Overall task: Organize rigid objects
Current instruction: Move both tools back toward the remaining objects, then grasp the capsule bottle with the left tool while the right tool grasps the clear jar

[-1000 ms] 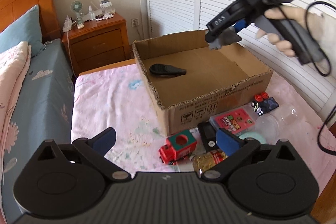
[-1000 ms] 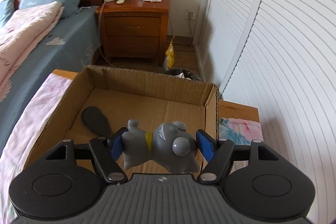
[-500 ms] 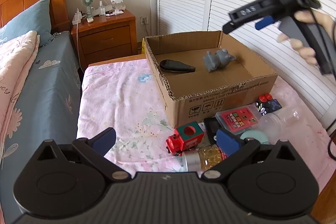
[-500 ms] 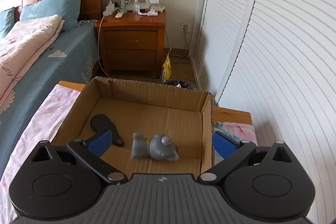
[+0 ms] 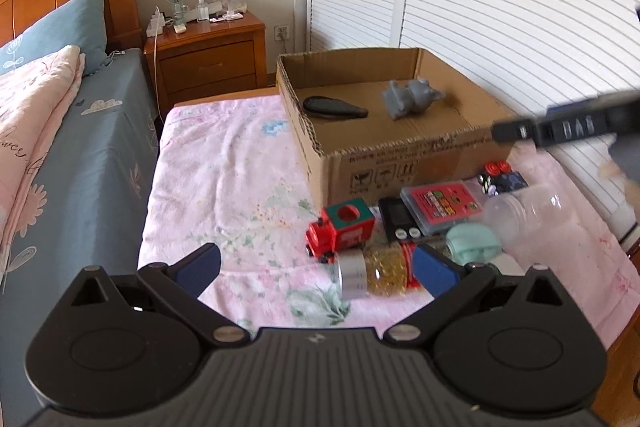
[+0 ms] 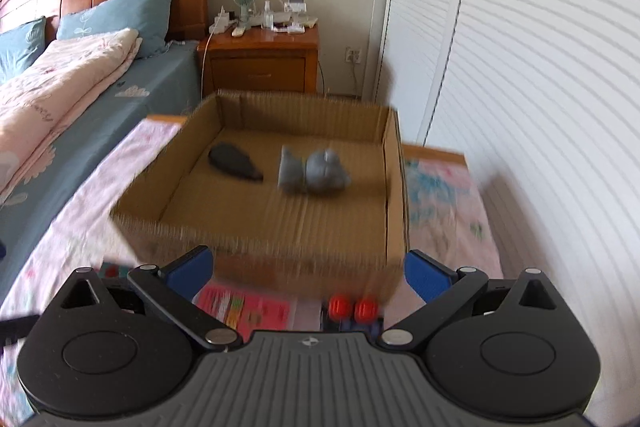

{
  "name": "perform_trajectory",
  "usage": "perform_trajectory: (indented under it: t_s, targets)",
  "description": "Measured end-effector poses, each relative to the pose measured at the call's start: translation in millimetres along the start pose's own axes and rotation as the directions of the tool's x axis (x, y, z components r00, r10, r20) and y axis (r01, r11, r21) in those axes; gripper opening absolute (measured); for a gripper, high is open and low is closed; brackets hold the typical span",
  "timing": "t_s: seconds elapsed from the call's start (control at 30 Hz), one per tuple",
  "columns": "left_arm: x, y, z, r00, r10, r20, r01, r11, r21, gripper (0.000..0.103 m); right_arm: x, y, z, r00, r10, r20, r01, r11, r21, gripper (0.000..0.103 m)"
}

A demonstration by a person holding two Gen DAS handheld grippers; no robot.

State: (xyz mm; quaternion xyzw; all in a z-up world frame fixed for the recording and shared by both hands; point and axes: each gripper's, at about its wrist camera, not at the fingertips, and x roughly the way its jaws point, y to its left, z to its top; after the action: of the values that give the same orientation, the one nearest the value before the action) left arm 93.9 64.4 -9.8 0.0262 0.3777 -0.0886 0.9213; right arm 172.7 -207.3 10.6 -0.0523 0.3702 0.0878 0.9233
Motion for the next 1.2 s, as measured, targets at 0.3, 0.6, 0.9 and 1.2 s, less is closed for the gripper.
perform_trajectory:
  t_s: [0.3,0.6,0.9,1.2]
  targets:
    - [3.7,-12.7,-9.7,0.999,-0.049,-0.016,0.049,0.999,-0.002,0.102,0.0,18.3,-48.4,0.996,-0.092,0.011,0.093,0.994,-0.059,0.103]
    - [15.8,-20.2,-11.3,0.997,-0.064,-0.043,0.064,0.998,-0.006,0.102,15.3,8.7,-69.9,0.986,-0.168,-0.016,0.166,0.983,-0.078,0.103]
    - [37.1,-36.7,-2.4,0.992,-0.097,-0.074,0.098,0.995,0.013,0.102,26.4,-20.2,-92.4,0.986,-0.136,-0.091,0.137,0.991,-0.002,0.103]
    - [62.7,-52.9,1.2,0.99,-0.069,-0.12,0.073,0.997,0.03,0.102,33.3,-36.2,-106.6,0.993,-0.057,-0.1,0.064,0.995,0.073,0.103]
